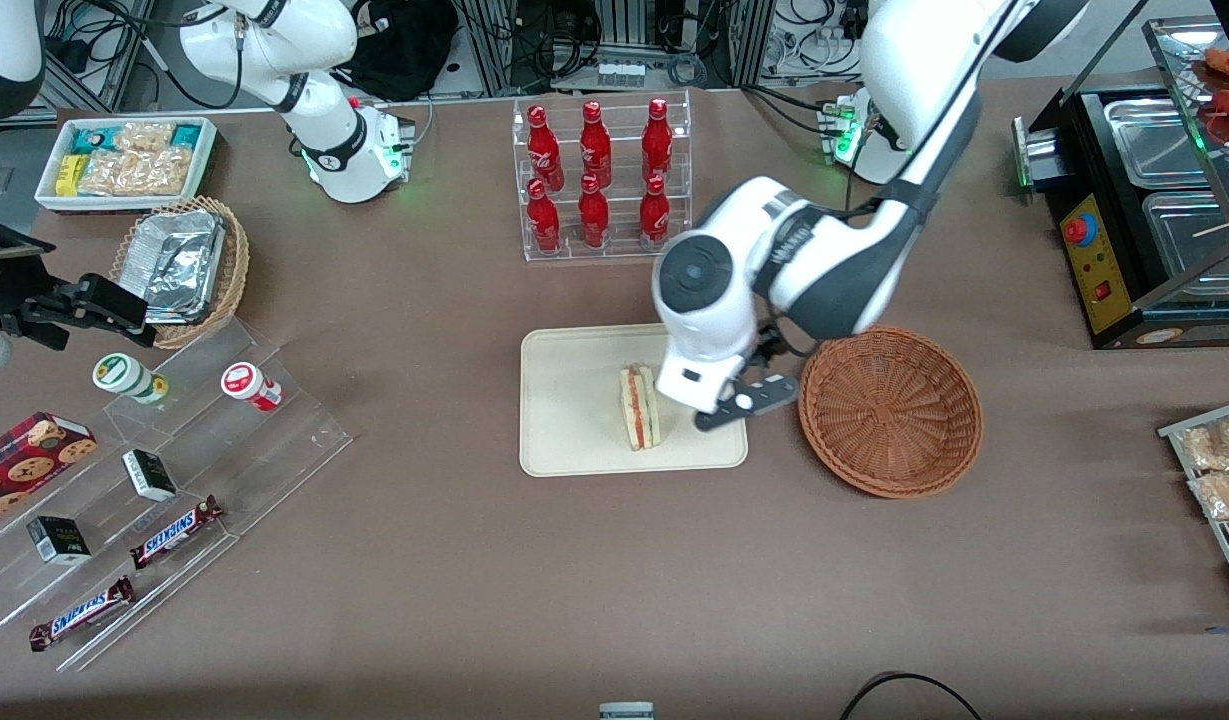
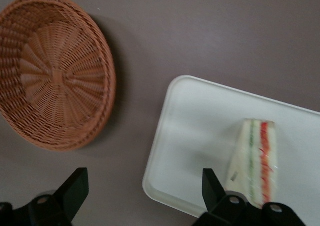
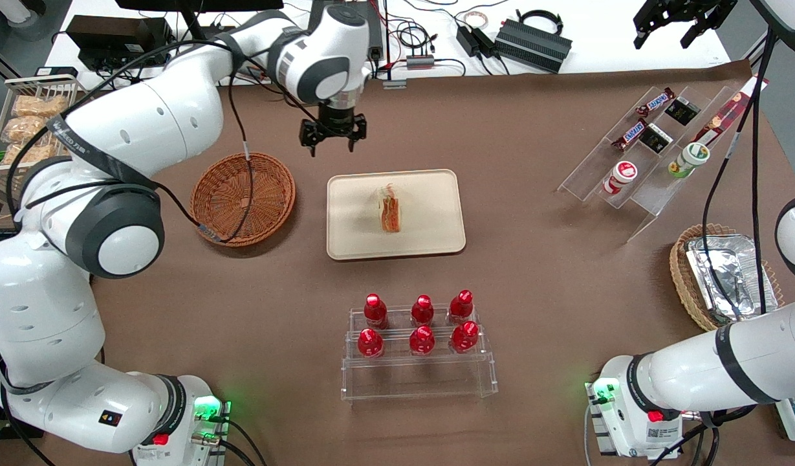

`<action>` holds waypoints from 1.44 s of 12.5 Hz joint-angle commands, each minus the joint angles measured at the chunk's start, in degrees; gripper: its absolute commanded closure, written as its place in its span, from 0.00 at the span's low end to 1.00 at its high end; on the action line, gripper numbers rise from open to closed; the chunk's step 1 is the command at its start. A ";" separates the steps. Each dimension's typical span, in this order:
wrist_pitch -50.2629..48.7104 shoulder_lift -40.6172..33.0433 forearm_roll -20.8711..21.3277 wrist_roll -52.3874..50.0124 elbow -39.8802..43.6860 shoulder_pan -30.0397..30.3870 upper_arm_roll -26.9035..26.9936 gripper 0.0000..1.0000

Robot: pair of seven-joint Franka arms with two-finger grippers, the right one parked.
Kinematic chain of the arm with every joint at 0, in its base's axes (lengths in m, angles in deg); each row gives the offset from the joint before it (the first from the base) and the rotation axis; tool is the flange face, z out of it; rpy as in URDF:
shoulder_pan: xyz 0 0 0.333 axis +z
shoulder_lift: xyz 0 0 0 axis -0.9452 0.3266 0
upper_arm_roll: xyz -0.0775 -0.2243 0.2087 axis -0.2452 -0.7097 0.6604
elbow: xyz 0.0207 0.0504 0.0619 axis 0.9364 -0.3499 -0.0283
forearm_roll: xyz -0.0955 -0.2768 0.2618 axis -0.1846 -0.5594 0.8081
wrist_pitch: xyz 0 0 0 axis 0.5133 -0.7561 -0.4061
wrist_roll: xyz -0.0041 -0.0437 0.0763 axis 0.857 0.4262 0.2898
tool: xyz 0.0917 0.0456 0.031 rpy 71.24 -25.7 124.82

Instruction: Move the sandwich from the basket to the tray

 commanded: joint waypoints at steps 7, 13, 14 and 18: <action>-1.04 -13.21 -10.95 21.72 -11.23 -0.26 16.13 0.00; -8.33 -20.15 -12.10 29.03 -11.76 8.67 10.73 0.00; -9.38 -20.86 -12.10 30.16 -11.67 11.22 9.73 0.00; -15.10 -25.16 -12.19 41.49 -11.76 18.26 6.82 0.00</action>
